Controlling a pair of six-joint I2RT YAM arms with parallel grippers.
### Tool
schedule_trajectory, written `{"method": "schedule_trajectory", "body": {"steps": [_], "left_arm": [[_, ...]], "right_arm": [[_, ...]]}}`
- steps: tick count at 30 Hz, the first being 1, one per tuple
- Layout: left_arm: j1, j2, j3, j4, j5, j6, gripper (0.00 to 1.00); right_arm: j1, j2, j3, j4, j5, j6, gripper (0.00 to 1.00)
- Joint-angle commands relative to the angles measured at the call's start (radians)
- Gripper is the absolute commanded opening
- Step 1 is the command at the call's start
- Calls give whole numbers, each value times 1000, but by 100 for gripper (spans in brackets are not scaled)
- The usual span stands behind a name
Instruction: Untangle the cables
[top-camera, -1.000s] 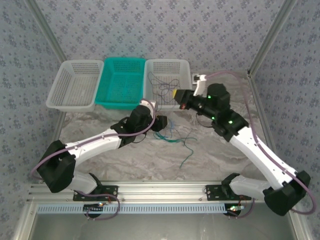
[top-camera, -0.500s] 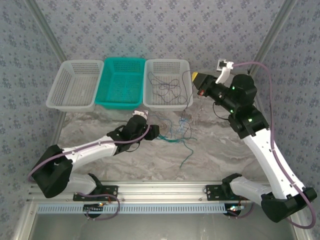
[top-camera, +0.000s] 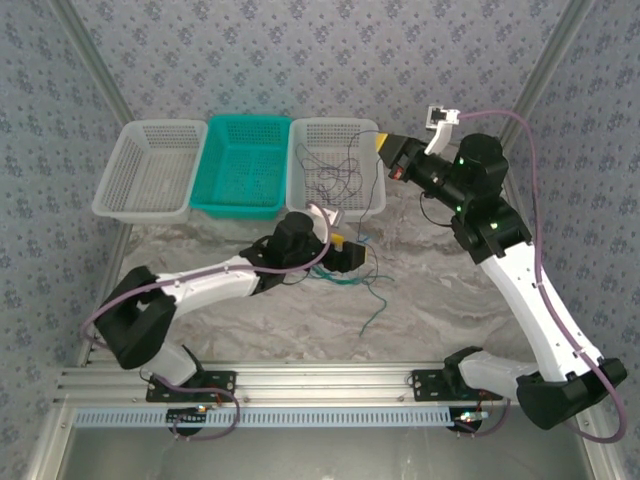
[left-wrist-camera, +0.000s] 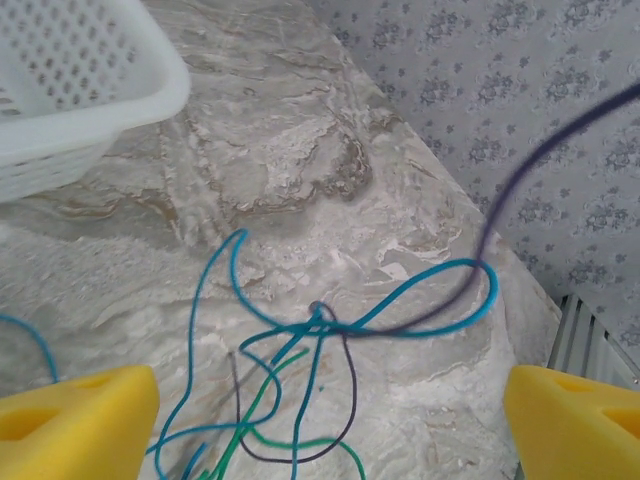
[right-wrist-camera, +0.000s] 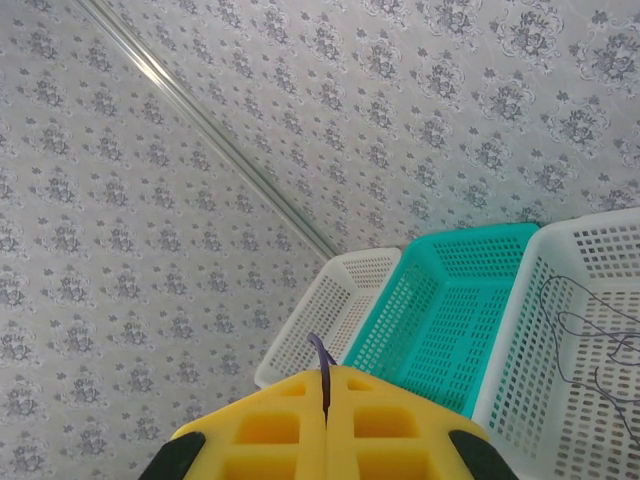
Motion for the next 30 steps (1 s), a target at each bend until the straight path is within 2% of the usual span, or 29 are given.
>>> {"method": "schedule_trajectory", "body": {"steps": [1, 3, 5, 9, 14, 19, 23, 26, 30], "left_arm": [[-2, 66, 16, 73, 62, 0, 80], [-2, 103, 22, 57, 69, -16, 65], [-2, 122, 16, 35, 42, -31, 46], [2, 117, -9, -37, -74, -57, 0], [14, 48, -66, -106, -170, -77, 0], [78, -38, -128, -345, -335, -121, 0], [147, -112, -239, -325, -326, -156, 0], [160, -138, -273, -320, -329, -167, 0], [159, -126, -298, -230, -264, -177, 1]], "right_arm": [[-16, -11, 76, -4, 8, 5, 0], [-36, -18, 99, -12, 14, 8, 0], [-53, -23, 116, -14, 27, 17, 0], [-92, -46, 120, -8, 58, 29, 0], [-171, -71, 139, -87, 101, 2, 0], [-289, -95, 187, -129, 119, -12, 0], [-360, -115, 241, -175, 162, -21, 0], [-399, -138, 248, -170, 208, -15, 0], [-415, -100, 283, -155, 143, 24, 0]]}}
